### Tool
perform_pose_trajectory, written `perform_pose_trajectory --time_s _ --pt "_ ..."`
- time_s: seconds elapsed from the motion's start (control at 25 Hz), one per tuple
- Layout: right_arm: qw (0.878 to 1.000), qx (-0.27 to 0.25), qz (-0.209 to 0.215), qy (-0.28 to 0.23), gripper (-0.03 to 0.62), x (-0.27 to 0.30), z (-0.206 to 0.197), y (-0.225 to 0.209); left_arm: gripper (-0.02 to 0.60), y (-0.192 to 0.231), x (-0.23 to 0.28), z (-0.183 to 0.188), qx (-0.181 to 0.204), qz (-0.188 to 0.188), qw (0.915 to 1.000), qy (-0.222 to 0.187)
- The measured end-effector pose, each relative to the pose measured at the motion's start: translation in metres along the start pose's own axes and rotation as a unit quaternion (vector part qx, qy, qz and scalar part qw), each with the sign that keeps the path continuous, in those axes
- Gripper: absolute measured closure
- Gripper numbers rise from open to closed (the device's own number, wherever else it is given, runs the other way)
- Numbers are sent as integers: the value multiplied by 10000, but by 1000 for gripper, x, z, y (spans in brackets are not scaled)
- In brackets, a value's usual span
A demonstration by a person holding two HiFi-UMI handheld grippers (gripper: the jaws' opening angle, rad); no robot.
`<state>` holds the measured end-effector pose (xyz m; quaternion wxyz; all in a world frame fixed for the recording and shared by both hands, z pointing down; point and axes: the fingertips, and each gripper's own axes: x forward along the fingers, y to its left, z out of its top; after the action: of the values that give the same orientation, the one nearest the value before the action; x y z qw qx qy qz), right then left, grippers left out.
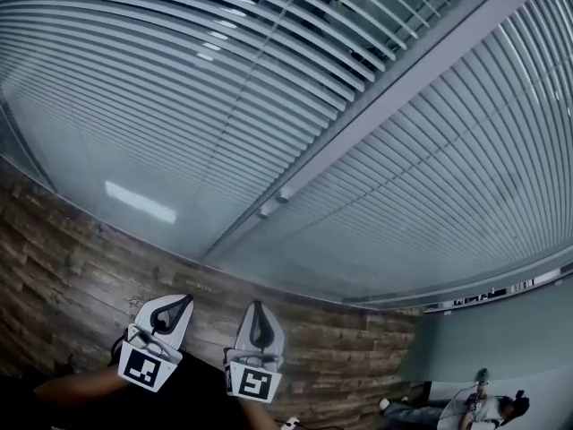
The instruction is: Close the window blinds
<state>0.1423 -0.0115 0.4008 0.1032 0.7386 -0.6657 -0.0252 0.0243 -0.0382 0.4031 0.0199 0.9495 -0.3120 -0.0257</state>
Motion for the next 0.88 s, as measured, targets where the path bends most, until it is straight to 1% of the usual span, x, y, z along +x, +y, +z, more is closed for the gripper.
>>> perform_pose_trajectory --time_s 0.08,0.24,0.36,0.56,0.72,0.88 --pt "10000 22 45 39 592 13 -5 8 580 10 5 -3 25 -20 10000 0" --pt "10000 79 40 18 592 27 -7 13 580 23 11 -6 -100 4 9999 -65" --pt "9999 -139 -12 -25 592 33 -9 16 580 29 8 -14 -85 -79 9999 -30" --pt "9998 -208 48 39 592 62 -12 29 580 52 19 -28 -406 -112 9991 16" --pt "9994 -213 222 151 592 68 -10 37 580 59 19 -33 -541 -131 9984 37" --pt "9994 -127 314 76 592 83 -11 32 580 66 28 -37 -496 -102 9987 95"
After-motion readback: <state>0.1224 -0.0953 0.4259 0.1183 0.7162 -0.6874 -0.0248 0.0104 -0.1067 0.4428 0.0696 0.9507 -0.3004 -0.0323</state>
